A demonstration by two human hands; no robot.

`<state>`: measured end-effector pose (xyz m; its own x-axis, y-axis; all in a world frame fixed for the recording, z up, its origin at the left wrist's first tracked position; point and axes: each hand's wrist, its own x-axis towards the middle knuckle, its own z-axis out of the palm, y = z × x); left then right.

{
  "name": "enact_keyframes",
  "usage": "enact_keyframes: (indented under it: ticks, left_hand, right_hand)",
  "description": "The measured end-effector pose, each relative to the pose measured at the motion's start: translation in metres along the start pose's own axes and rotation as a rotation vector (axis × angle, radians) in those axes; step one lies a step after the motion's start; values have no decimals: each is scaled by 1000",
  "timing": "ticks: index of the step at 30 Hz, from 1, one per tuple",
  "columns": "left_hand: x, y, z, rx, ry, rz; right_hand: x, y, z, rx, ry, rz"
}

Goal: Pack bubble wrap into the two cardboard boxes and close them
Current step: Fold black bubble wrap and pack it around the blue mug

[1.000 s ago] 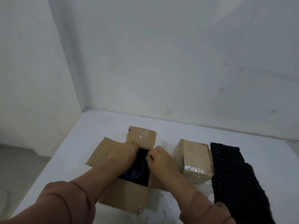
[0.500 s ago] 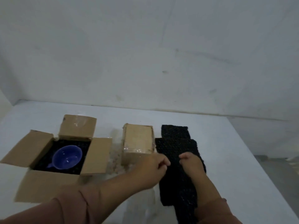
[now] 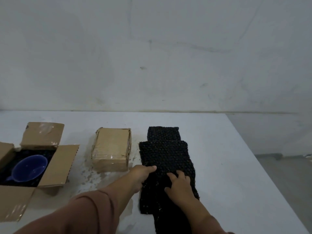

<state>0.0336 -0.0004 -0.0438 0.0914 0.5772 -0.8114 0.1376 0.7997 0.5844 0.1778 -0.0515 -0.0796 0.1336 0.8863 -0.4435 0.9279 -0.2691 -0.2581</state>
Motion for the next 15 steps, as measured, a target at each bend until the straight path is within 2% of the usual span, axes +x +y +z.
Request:
enact_keyframes:
  ticks: [3,6,9,12,15]
  left_hand:
    - [20,-6,7,-55,43,64]
    - [88,-28,7,-120,153,60]
    - [22,-5,15,-138,160,79]
    - [8,2,21,-67,141,166]
    - [-11,14,20,4,51,341]
  right_hand:
    - [1,4,1,-2,5,-23]
    - [4,7,3,-6,21,-42]
    - [5,9,3,1,23,-52]
    - [9,14,1,88,36,-36]
    - [16,21,-6,357,212,46]
